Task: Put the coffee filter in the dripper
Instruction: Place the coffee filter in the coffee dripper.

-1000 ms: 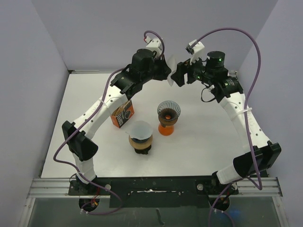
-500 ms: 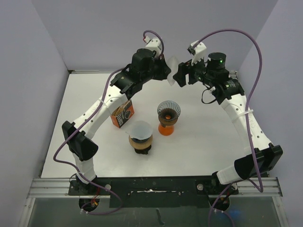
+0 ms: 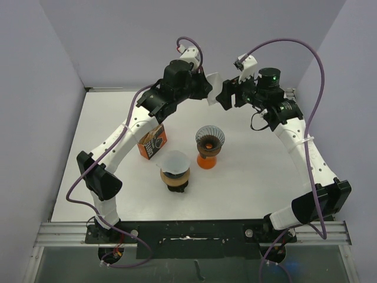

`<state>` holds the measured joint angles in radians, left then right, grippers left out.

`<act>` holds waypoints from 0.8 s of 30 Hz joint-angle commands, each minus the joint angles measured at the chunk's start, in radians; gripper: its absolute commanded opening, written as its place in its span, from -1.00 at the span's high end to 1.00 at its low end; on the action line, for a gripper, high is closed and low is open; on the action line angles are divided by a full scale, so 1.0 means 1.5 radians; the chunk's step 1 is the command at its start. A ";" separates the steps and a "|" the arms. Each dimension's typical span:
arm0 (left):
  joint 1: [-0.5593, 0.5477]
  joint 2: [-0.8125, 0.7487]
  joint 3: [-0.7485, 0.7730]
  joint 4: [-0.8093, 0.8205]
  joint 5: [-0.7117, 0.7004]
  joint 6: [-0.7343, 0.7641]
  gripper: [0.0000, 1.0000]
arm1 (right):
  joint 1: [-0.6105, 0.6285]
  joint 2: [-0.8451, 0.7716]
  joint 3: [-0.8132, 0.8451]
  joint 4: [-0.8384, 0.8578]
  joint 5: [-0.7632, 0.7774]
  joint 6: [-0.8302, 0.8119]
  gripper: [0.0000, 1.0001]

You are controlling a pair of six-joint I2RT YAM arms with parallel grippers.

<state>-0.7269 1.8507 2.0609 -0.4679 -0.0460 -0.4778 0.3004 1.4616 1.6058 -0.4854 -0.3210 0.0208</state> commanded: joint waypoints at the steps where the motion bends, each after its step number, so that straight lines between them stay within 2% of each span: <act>1: -0.003 0.006 0.042 0.014 -0.012 -0.011 1.00 | -0.009 -0.037 -0.018 0.042 -0.036 0.013 -0.47; 11: -0.003 0.004 0.033 0.018 -0.004 -0.014 1.00 | -0.019 -0.034 -0.026 0.061 -0.128 0.036 -0.48; 24: -0.004 0.007 0.026 0.022 0.008 -0.016 1.00 | -0.019 -0.018 0.018 0.046 -0.062 0.041 -0.47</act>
<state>-0.7273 1.8565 2.0659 -0.4713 -0.0463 -0.4915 0.2752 1.4528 1.5814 -0.4576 -0.4511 0.0731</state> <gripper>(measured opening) 0.009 0.736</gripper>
